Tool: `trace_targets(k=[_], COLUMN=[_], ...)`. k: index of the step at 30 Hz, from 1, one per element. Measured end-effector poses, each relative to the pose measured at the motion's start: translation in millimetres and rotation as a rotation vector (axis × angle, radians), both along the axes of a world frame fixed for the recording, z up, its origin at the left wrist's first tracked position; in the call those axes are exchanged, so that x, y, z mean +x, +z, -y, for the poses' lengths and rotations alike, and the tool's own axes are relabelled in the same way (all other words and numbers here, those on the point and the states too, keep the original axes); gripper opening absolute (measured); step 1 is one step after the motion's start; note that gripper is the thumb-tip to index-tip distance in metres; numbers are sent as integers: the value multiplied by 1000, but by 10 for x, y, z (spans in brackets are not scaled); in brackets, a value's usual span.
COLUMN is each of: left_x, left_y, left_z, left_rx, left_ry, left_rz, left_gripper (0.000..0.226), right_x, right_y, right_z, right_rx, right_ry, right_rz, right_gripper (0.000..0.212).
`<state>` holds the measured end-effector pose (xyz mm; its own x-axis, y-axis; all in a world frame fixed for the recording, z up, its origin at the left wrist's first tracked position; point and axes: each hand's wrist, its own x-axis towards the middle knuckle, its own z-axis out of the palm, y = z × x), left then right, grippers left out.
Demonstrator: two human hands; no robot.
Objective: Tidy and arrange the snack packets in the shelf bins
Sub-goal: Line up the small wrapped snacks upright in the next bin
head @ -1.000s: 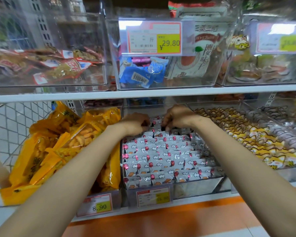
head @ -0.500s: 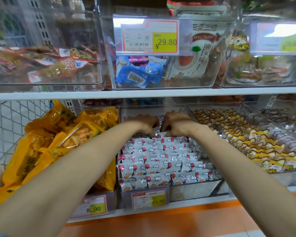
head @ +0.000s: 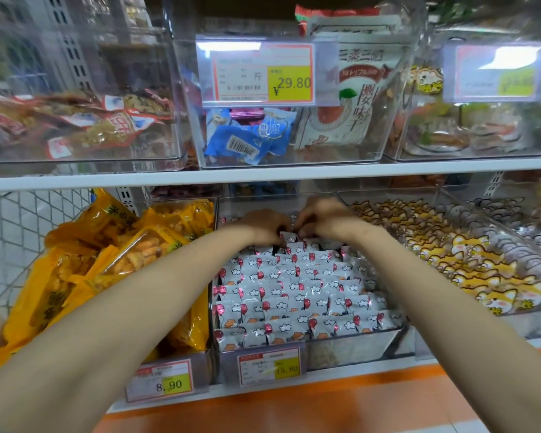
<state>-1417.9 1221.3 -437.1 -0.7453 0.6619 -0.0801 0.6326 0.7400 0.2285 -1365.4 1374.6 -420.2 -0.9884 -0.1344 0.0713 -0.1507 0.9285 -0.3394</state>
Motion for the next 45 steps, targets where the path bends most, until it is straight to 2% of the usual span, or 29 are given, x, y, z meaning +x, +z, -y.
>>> trace_targets(k=[2,5,8,11,14,17,21,27,30,32,33,35,37,40,45], left_x=[8,8,21,41,44,10,12,82,119,137,137,134,116,81,66], left_y=[5,1,16,36,62,106,180,201,190,167,151,131,114,101,125], left_z=[9,29,55,106,154,219,339,458,436,397,381,363,357,363,360], left_rx=[-23,-23,7,39,89,173,158,81,90,80,61,25,13,-19,-54], left_ry=[17,38,42,34,36,61,82,96,92,94,94,92,88,83,7], left_rz=[34,142,236,290,221,112,38,-26,-17,-1,7,34,66,60,128], left_gripper=[50,49,37,32,25,19,18,20,24,31,36,42,43,49,59], right_x=[3,39,73,98,92,117,151,226,186,182,189,216,242,175,82], right_y=[88,161,181,168,132,96,68,203,225,232,233,244,240,189,118], right_z=[-134,-391,-552,-502,-450,-434,-407,-448,-478,-492,-501,-492,-468,-376,-320], right_rx=[-157,-123,-35,-6,169,300,320,35,-215,-385,-460,-553,-666,-683,-658], right_ry=[-69,-154,-122,-25,34,58,64,-23,-80,-172,-200,-193,-116,-72,-105], right_rz=[-72,-153,-54,100,191,210,97,-87,-267,-294,-267,-222,-220,-167,-176], right_gripper=[18,22,25,57,76,74,62,42,28,17,18,41,35,25,23])
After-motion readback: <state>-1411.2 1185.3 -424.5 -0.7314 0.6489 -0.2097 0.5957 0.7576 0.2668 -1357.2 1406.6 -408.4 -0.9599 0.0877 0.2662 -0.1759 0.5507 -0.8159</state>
